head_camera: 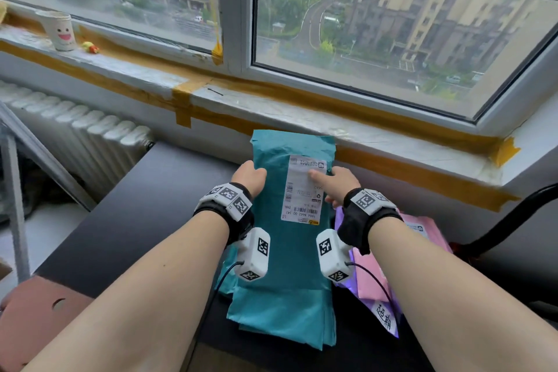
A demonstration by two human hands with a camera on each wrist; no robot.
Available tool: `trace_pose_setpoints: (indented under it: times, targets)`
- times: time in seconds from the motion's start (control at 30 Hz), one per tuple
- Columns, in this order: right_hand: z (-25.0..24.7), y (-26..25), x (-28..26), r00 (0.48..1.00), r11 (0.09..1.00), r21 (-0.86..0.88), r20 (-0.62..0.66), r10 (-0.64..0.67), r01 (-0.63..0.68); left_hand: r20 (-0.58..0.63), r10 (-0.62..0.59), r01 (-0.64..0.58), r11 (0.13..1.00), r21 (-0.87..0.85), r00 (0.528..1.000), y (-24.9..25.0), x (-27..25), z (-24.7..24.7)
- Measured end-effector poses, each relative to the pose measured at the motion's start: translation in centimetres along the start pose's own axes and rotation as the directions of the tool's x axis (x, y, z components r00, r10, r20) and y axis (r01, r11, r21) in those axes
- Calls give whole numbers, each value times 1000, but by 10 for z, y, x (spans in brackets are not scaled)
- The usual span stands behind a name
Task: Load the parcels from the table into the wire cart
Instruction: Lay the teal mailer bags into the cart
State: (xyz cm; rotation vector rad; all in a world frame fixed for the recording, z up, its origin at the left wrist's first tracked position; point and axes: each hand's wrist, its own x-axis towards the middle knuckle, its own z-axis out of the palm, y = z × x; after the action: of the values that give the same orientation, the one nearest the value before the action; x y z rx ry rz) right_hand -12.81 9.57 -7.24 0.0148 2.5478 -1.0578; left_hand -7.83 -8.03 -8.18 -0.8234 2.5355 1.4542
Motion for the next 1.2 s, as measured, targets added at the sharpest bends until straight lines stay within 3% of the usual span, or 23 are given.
trace_pose_setpoints:
  times: [0.27, 0.43, 0.73, 1.07, 1.2]
  targets:
    - [-15, -27, -33, 995, 976, 194, -42, -88, 95, -20, 75, -75, 997, 24, 997, 14, -17, -18]
    - [-27, -39, -57, 977, 970, 198, -188, -105, 143, 32, 87, -88, 996, 7, 996, 20, -32, -16]
    - [-54, -2, -108, 893, 935, 346, -441, 89, 77, 163, 145, -158, 985, 67, 976, 22, -69, 15]
    - [-74, 60, -181, 778, 803, 592, -536, 329, 68, 310, 145, -190, 974, 121, 940, 13, -115, 80]
    - [-82, 91, -203, 708, 765, 641, -565, 424, 53, 351, 195, -268, 947, 175, 916, 17, -142, 106]
